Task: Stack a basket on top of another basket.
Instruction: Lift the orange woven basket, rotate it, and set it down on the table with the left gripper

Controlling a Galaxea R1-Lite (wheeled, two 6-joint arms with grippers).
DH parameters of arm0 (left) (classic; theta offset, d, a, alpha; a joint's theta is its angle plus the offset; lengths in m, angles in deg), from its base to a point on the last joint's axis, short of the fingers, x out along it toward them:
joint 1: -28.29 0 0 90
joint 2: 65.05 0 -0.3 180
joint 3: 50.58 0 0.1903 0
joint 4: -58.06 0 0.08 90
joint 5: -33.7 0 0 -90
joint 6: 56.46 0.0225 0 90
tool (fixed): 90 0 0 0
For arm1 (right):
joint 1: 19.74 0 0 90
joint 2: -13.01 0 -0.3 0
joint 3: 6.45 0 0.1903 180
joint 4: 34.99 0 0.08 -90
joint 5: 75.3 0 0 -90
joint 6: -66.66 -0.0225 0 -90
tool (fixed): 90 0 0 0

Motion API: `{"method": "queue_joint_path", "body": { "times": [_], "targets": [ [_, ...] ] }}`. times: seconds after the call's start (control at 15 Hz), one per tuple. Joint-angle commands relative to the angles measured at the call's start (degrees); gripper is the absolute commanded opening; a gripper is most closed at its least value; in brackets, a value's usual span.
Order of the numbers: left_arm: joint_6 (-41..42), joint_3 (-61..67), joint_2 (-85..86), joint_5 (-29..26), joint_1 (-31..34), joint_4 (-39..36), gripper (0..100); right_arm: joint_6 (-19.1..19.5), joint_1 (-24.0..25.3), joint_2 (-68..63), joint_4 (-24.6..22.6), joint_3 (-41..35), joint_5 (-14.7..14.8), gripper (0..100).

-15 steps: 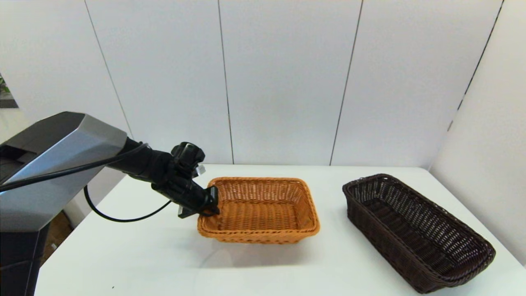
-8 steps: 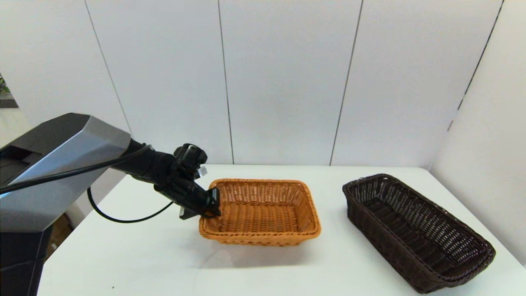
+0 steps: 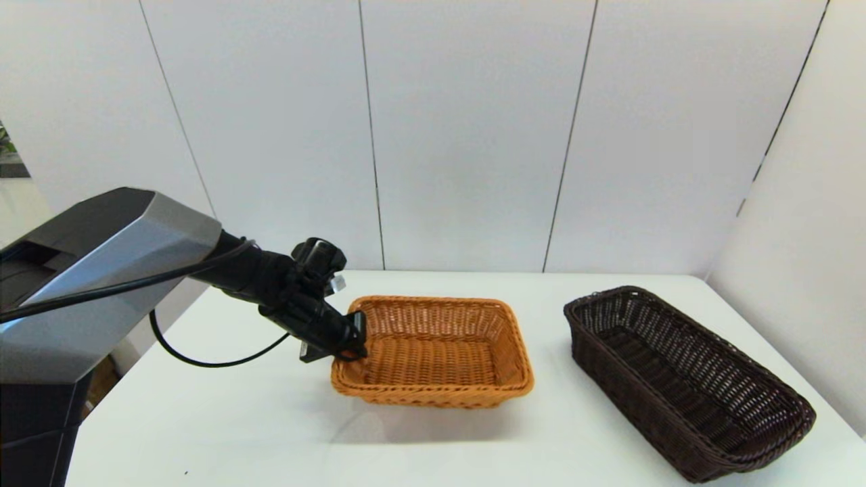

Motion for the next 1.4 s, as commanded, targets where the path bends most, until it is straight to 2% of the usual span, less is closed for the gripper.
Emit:
{"method": "queue_joint_path", "body": {
  "times": [0.07, 0.67, 0.87, 1.4],
  "targets": [
    [0.1, 0.0, 0.0, 0.0, 0.0, 0.1, 0, 0.0, 0.0, -0.1, 0.0, 0.0, 0.0, 100],
    [0.0, -0.7, -0.7, 0.6, 0.0, 0.1, 0, 0.0, 0.0, -0.1, 0.0, 0.0, 0.0, 100],
    [-2.3, -2.5, -2.7, 6.6, -1.6, 0.2, 0, 0.0, 0.0, -0.1, 0.0, 0.0, 0.0, 100],
    [-2.6, -2.6, -2.6, 6.5, -1.7, 0.3, 0, 0.0, 0.0, -0.1, 0.0, 0.0, 0.0, 100]
  ]
}}
